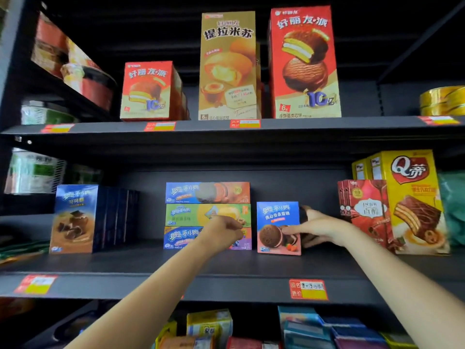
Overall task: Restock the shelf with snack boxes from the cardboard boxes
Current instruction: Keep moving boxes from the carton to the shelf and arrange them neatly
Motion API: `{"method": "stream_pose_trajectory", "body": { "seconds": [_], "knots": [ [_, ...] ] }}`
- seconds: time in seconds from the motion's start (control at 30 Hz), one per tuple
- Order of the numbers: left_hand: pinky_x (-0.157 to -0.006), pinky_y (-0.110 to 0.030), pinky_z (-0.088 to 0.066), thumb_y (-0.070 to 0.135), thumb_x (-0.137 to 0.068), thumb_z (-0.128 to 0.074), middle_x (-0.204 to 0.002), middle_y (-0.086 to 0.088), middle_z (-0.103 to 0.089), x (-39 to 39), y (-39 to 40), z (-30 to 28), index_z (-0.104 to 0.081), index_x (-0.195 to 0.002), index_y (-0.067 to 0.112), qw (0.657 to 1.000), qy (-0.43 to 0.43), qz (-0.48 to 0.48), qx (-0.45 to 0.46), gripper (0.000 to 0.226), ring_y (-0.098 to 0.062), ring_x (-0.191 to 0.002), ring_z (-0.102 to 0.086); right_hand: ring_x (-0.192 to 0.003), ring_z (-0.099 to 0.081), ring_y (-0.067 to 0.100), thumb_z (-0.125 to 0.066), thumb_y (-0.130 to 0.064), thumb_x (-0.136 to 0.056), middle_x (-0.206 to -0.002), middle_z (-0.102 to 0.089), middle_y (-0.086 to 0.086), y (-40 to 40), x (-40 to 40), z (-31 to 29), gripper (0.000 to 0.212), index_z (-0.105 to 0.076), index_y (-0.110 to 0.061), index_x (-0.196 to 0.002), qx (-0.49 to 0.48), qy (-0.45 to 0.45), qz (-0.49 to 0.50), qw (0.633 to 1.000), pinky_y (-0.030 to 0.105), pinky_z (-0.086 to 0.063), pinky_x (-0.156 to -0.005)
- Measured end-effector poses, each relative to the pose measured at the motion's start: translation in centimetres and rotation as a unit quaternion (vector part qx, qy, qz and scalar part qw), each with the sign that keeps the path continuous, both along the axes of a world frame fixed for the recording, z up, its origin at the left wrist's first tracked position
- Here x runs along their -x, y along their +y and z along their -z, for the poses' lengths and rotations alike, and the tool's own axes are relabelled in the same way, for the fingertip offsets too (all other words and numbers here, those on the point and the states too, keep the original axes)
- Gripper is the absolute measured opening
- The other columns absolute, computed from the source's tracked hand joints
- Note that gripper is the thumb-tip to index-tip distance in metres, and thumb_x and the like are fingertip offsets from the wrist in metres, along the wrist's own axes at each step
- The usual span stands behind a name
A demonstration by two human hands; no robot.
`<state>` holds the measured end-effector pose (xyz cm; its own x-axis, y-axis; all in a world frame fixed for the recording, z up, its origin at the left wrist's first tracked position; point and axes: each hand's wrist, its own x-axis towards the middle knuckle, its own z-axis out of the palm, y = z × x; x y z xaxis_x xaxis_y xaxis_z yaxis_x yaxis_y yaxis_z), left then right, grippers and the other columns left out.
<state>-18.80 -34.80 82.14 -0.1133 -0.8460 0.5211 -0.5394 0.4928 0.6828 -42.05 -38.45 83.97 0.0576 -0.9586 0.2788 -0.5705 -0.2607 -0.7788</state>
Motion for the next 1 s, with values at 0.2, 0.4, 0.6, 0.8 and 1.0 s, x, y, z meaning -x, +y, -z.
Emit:
{"method": "stream_pose_trajectory", "body": {
  "seconds": [0.2,0.4,0.6,0.8,1.0],
  "knots": [
    [-0.063,-0.018,-0.038,0.008,-0.088,-0.056,-0.099,-0.005,-0.05,1.7,-0.9,-0.4,-0.061,-0.106,0.006,0.996,-0.069,0.018,-0.061,0.019,-0.016,-0.088,-0.045,-0.1,-0.062,0.022,-0.074,-0.017,-0.079,-0.122,-0.054,0.005,-1.2,-0.8,0.0,0.047,-0.042,-0.019,-0.113,0.042,0.058,0.061,0.996,0.037,-0.057,-0.079],
    [-0.07,-0.025,-0.034,0.006,-0.084,-0.056,-0.093,-0.008,-0.047,3.4,-1.8,0.3,-0.058,-0.091,0.004,0.99,-0.104,0.041,-0.087,0.008,-0.018,-0.087,-0.043,-0.088,-0.063,0.019,-0.073,-0.022,-0.081,-0.111,-0.051,0.002,-1.1,-1.9,0.4,0.042,-0.043,-0.015,-0.11,0.068,0.116,0.101,0.986,0.034,-0.059,-0.067],
    [-0.063,-0.023,-0.034,0.009,-0.085,-0.056,-0.085,-0.008,-0.049,4.1,-2.4,0.3,-0.061,-0.091,0.003,0.99,-0.099,0.028,-0.093,0.01,-0.018,-0.081,-0.045,-0.084,-0.064,0.022,-0.068,-0.03,-0.085,-0.118,-0.054,0.009,-1.1,-2.9,0.5,0.05,-0.037,-0.013,-0.12,0.045,0.13,0.135,0.981,0.027,-0.057,-0.059],
    [-0.064,-0.023,-0.036,0.003,-0.088,-0.05,-0.098,-0.014,-0.063,0.7,0.3,1.1,-0.064,-0.107,0.004,0.998,0.007,-0.036,0.046,0.024,-0.03,-0.087,-0.058,-0.099,-0.06,0.027,-0.053,-0.019,-0.093,-0.107,-0.065,0.009,3.5,-5.3,0.5,0.03,-0.046,-0.011,-0.121,0.277,0.143,0.234,0.921,0.038,-0.051,-0.077],
    [-0.072,-0.021,-0.035,0.005,-0.084,-0.051,-0.1,0.0,-0.054,-7.0,6.9,5.2,-0.062,-0.097,0.006,0.954,0.055,-0.105,0.277,0.017,-0.015,-0.083,-0.055,-0.082,-0.062,0.026,-0.048,-0.006,-0.084,-0.09,-0.065,0.005,11.1,-19.3,4.9,0.026,-0.057,-0.004,-0.108,0.523,0.089,0.007,0.848,0.04,-0.052,-0.068]
  ]
}}
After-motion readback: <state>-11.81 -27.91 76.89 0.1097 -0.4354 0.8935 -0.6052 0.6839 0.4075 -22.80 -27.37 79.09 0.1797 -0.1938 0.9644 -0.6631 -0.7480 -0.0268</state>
